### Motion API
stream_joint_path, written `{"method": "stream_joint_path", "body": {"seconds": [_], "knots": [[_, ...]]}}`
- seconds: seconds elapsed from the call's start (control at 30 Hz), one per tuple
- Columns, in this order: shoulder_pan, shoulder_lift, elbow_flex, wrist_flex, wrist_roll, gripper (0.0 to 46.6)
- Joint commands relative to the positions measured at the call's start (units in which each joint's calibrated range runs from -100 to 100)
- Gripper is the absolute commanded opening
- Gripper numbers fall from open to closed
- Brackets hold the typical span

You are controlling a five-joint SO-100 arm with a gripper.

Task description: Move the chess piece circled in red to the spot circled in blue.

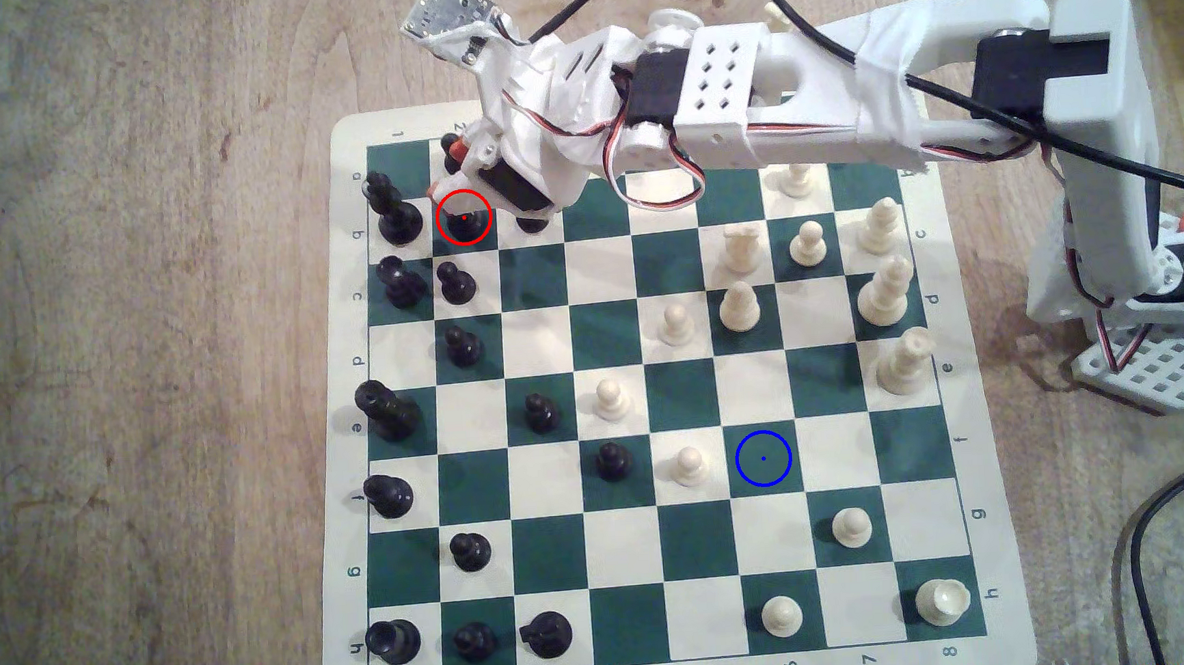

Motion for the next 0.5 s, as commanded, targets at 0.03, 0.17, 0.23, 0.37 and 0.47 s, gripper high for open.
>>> {"method": "stream_joint_path", "body": {"seconds": [0.03,0.17,0.23,0.37,0.47], "knots": [[-0.29,-0.49,-5.57,-2.34,-0.05,12.3],[-0.44,1.04,-5.57,-4.31,0.05,12.0],[-0.44,2.15,-5.57,-5.37,0.24,12.0],[-0.52,2.74,-5.57,-6.11,0.15,11.8],[-0.76,2.74,-5.57,-6.11,0.1,11.8]]}}
